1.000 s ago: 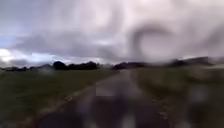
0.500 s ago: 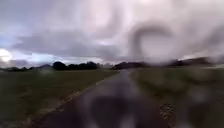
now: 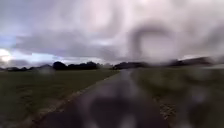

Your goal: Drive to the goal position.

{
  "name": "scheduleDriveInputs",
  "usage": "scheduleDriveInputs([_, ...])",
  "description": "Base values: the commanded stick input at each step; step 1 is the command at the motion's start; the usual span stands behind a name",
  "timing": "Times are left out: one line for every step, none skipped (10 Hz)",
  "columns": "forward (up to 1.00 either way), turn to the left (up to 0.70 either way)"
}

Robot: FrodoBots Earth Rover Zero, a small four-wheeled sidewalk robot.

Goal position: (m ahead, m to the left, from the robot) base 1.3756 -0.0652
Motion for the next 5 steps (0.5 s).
scheduleDriveInputs([0.7,0.0])
scheduleDriveInputs([0.7,0.0])
scheduleDriveInputs([0.7,0.0])
scheduleDriveInputs([0.7,0.0])
scheduleDriveInputs([0.7,0.0])
